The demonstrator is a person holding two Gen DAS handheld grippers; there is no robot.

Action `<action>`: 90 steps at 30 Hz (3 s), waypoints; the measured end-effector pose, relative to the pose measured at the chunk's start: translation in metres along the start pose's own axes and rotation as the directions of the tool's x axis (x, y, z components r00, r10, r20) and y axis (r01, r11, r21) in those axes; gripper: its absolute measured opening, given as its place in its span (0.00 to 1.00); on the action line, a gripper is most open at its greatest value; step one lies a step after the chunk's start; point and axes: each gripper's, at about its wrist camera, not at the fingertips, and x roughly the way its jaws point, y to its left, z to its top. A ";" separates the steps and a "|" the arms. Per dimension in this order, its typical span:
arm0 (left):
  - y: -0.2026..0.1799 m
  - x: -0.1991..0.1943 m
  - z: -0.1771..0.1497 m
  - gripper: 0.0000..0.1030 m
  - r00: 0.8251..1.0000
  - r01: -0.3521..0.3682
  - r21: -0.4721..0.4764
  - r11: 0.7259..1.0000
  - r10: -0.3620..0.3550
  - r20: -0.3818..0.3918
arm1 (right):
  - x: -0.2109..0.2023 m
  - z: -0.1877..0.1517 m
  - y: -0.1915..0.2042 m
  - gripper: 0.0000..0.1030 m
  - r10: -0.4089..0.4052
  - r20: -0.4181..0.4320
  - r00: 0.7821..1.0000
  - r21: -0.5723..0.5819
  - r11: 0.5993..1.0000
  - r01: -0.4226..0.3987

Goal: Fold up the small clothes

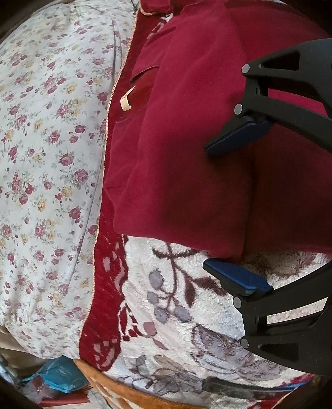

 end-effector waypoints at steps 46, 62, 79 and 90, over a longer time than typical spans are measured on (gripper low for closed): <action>-0.039 -0.015 0.011 0.84 0.986 0.166 0.083 0.983 -0.167 0.001 | 0.046 0.093 -0.057 0.06 -0.156 0.055 0.986 -0.085 0.983 0.161; 0.024 -0.051 0.024 0.84 0.979 0.177 -0.104 0.979 -0.164 0.120 | -0.090 0.047 0.129 0.06 0.445 0.004 0.896 -0.352 0.839 -0.415; 0.038 -0.034 0.031 0.84 0.968 0.248 -0.181 0.952 -0.236 0.084 | 0.025 -0.075 0.193 0.43 0.300 -0.291 0.909 -0.405 0.822 -0.401; -0.011 -0.008 0.020 0.57 0.992 0.128 0.021 0.992 -0.128 0.008 | 0.024 -0.024 0.062 0.52 0.039 -0.145 0.989 -0.215 0.974 -0.070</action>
